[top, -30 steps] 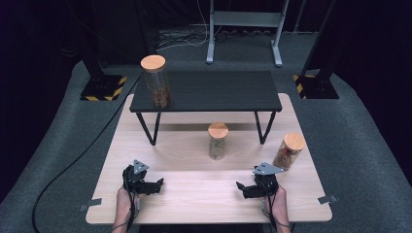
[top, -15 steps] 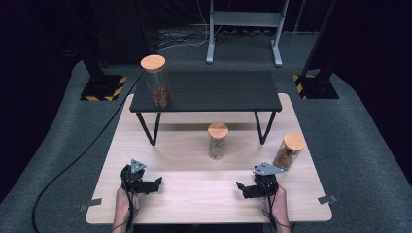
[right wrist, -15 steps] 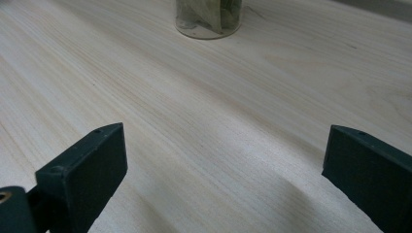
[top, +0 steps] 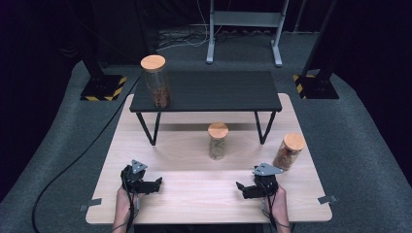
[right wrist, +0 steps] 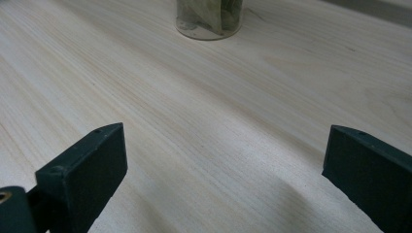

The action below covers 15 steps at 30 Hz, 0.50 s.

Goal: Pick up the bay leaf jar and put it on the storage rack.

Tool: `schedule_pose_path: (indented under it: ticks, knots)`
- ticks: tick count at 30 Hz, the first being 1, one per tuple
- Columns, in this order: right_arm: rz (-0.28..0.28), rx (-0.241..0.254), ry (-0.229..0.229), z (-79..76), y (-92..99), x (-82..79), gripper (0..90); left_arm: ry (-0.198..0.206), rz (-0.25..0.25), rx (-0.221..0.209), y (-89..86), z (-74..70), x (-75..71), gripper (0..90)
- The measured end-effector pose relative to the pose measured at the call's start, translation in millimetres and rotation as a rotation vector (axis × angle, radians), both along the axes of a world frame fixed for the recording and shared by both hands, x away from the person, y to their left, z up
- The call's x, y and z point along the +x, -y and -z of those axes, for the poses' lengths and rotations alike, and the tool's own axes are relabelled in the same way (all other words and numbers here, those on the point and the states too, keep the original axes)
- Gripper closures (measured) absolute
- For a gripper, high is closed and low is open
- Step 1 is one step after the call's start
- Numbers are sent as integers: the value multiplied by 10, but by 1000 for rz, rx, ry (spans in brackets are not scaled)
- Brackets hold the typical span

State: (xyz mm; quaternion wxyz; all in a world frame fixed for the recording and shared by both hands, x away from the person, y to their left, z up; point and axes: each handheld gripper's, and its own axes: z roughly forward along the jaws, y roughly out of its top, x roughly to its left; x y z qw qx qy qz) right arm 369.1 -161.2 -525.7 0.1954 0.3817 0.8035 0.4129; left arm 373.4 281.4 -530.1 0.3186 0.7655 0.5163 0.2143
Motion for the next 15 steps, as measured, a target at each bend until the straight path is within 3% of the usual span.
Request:
schedule_pose_path:
  ticks: [10,15]
  knots:
    - [12,-26,16,-4,-25,-22,5,-1,-7,2,0,-2,-7,0]
    - [31,10,70,-104,-100,49,8,-1,-8,2,1,-1,-7,0]
